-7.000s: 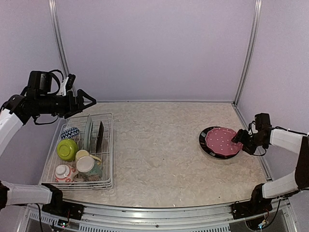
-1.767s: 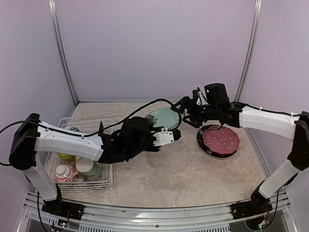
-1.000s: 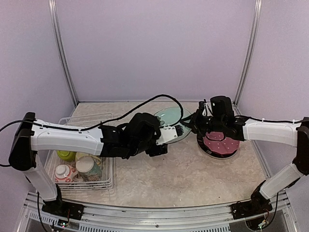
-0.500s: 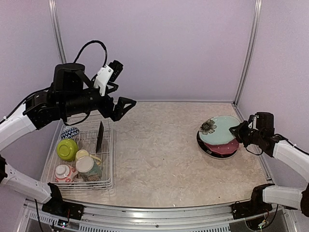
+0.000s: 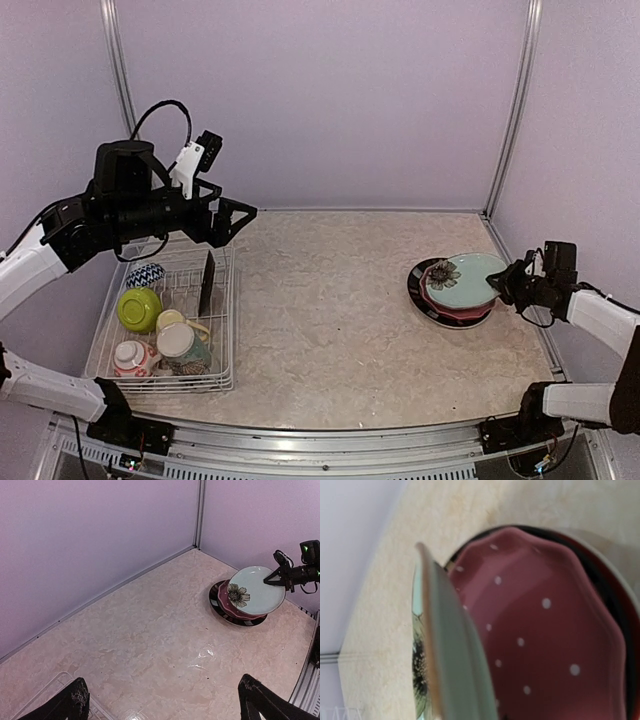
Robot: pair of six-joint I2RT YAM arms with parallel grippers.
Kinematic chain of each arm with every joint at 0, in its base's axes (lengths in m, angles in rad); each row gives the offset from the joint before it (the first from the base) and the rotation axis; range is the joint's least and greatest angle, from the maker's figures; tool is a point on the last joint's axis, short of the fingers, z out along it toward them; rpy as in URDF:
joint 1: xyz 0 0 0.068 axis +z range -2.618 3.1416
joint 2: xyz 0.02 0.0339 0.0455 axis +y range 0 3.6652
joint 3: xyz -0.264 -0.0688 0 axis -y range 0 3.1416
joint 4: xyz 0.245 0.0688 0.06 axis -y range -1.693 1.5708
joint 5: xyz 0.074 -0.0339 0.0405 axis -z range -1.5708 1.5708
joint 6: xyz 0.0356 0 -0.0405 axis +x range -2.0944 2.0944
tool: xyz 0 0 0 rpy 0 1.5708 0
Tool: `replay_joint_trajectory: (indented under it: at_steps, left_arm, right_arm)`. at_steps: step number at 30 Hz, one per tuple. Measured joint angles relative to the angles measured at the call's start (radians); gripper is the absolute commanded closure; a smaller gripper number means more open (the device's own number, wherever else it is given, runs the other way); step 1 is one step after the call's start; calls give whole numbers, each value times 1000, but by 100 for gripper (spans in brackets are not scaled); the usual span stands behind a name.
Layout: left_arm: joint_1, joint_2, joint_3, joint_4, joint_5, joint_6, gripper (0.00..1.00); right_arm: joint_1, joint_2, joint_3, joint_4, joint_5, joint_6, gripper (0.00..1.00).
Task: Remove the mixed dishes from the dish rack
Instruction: Pass from the left arm to the right, then place the plate with another plate.
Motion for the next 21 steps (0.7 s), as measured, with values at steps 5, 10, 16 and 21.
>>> replay_joint_trajectory:
  at_steps: [5, 10, 16, 21]
  left_arm:
    - [12, 1, -24, 3, -3, 0, 1]
    - [24, 2, -47, 6, -14, 4, 1]
    - [44, 6, -66, 7, -15, 4, 1]
    - [74, 12, -70, 13, 6, 2, 1]
  right_arm:
    - [-2, 64, 0, 7, -15, -24, 100]
    - [-4, 111, 0, 42, -25, -30, 100]
    - [-5, 137, 0, 78, -35, -34, 90]
    - [-5, 145, 2, 88, -44, -51, 76]
